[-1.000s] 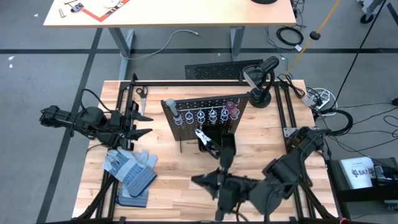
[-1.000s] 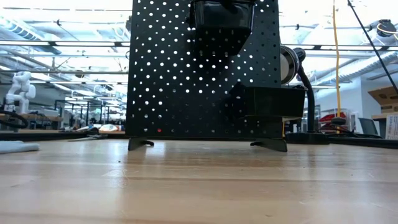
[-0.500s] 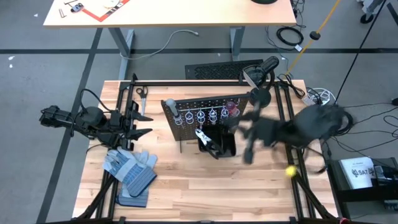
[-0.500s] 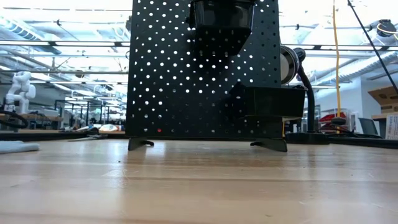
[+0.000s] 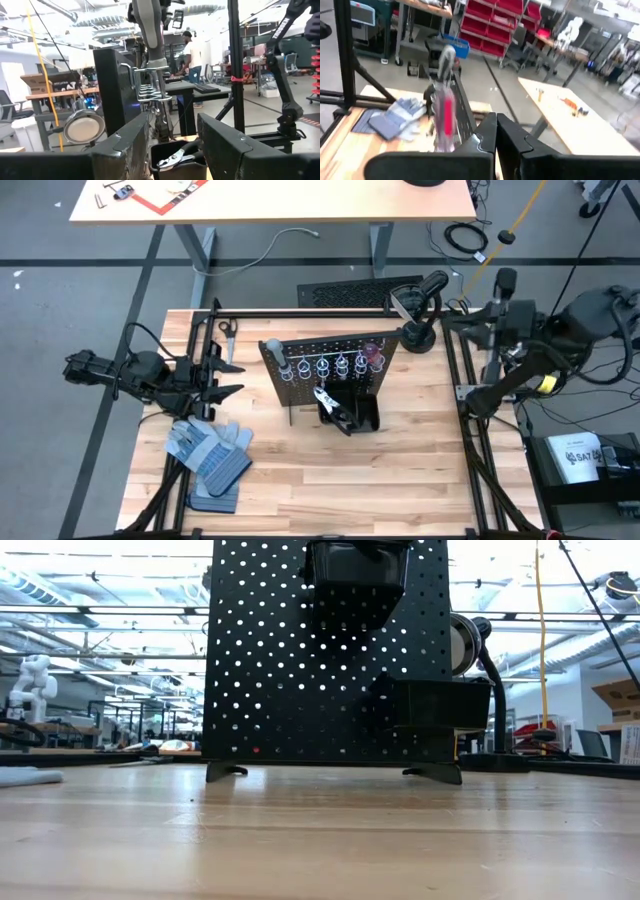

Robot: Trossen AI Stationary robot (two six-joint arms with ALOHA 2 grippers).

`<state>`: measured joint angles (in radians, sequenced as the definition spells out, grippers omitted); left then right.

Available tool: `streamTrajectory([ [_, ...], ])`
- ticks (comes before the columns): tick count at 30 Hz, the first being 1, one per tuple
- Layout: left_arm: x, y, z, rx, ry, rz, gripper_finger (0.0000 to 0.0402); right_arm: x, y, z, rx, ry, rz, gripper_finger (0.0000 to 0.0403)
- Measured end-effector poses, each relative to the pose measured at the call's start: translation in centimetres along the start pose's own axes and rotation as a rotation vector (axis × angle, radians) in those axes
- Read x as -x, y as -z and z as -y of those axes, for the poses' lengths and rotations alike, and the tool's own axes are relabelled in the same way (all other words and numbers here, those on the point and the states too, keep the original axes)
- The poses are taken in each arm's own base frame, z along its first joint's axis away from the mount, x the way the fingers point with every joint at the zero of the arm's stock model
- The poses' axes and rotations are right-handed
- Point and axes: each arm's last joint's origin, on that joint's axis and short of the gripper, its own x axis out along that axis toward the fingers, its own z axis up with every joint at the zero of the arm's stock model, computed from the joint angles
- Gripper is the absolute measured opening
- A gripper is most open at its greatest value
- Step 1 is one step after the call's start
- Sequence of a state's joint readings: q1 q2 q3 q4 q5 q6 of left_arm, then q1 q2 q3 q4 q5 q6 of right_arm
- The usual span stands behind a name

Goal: Hang tools onto peg board
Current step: Remove the black pliers from the black container on the pegboard

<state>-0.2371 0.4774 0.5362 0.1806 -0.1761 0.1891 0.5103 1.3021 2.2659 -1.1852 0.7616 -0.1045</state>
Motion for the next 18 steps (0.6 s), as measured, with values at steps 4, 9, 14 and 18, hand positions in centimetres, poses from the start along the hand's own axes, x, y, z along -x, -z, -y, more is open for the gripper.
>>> streamTrajectory([
  [4, 0.0, 0.0, 0.0, -0.001, -0.012, -0.003, 0.0175, 1.5, 3.1, 1.1, -0.047, 0.006, 0.015, 0.0000],
  [9, 0.0, 0.1, 0.0, 0.023, -0.013, -0.007, 0.0175, 2.5, 10.8, 1.1, -0.107, -0.013, 0.177, 0.0000],
  [14, 0.0, 0.2, 0.0, 0.043, -0.011, -0.025, 0.0175, 2.7, 21.4, 0.1, -0.188, -0.020, 0.330, 0.0000],
  [18, 0.0, 0.8, 0.1, 0.037, -0.001, -0.084, 0.0175, 2.3, 27.8, -1.1, -0.255, -0.044, 0.474, 0.0000],
])
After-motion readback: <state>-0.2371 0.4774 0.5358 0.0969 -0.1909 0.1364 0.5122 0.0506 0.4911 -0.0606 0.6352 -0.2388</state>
